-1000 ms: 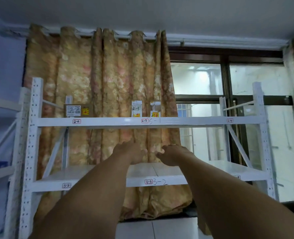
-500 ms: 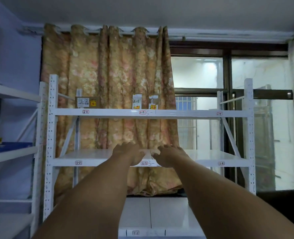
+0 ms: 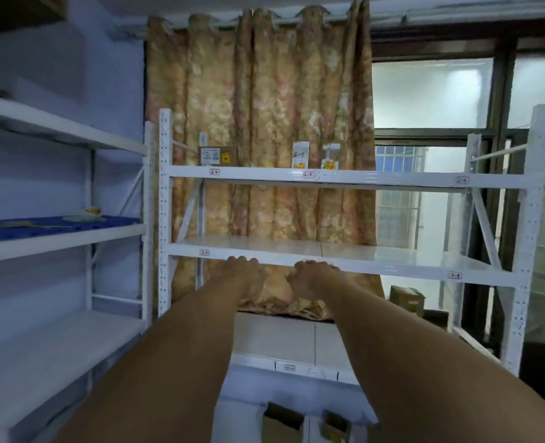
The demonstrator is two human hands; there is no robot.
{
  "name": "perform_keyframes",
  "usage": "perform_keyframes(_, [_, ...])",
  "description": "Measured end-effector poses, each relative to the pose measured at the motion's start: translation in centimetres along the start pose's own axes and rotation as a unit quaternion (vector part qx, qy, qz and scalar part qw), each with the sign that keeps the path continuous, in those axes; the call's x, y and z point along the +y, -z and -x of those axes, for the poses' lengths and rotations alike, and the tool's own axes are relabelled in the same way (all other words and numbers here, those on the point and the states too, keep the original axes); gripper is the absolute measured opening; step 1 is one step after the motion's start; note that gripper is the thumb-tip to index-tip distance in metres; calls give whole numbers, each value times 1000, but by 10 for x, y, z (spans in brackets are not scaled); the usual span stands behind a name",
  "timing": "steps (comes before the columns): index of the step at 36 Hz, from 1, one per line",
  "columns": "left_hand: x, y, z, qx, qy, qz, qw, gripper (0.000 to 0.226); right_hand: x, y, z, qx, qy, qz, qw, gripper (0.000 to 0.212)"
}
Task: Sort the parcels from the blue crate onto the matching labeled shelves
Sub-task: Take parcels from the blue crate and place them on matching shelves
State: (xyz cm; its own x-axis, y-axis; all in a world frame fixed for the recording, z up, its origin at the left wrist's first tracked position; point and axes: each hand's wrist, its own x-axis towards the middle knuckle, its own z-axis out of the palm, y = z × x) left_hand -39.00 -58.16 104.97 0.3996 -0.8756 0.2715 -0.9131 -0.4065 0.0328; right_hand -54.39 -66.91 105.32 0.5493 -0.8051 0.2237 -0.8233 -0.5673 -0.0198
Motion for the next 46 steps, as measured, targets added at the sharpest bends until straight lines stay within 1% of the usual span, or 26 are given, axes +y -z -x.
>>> perform_keyframes(4, [-50, -8, 6, -1, 26, 35, 999, 52, -43, -13, -12, -46, 15, -15, 999, 66])
perform_keyframes(6, [-71, -8, 13, -14, 50, 30, 998, 56, -67, -16, -14, -49, 34, -24, 998, 67])
perform_keyframes(9, [-110, -9, 22, -20, 89, 2, 996, 56, -108, -21, -24, -64, 55, -28, 996, 67])
perform_keyframes(14, [-198, -19, 36, -17, 144, -18, 989, 60, -193, -35, -52, -82, 130, -25, 988, 57])
perform_keyframes(18, [-280, -26, 56, -12, 195, -27, 980, 58, -272, -49, -56, -46, 193, -38, 979, 64])
perform_keyframes(24, [-391, -46, 106, -18, 286, -45, 957, 59, -401, -89, -66, -57, 284, -34, 956, 65])
perform_keyframes(26, [-423, -55, 130, -31, 307, -48, 950, 60, -441, -105, -62, -61, 318, -35, 945, 66])
perform_keyframes(30, [-485, -89, 177, -66, 375, -53, 923, 68, -516, -141, -43, -84, 388, -25, 917, 68])
perform_keyframes(32, [-503, -105, 202, -81, 415, -46, 905, 64, -548, -163, -29, -108, 412, -20, 904, 68])
perform_keyframes(36, [-533, -138, 241, -100, 445, -59, 888, 63, -595, -206, -5, -119, 450, -14, 885, 69])
perform_keyframes(39, [-552, -168, 272, -122, 475, -38, 871, 63, -622, -239, 12, -139, 477, -5, 868, 68])
perform_keyframes(43, [-568, -218, 313, -184, 505, -12, 843, 60, -650, -293, 38, -206, 498, 26, 842, 68])
perform_keyframes(46, [-575, -260, 338, -209, 537, 24, 817, 61, -667, -340, 52, -254, 504, 48, 824, 69])
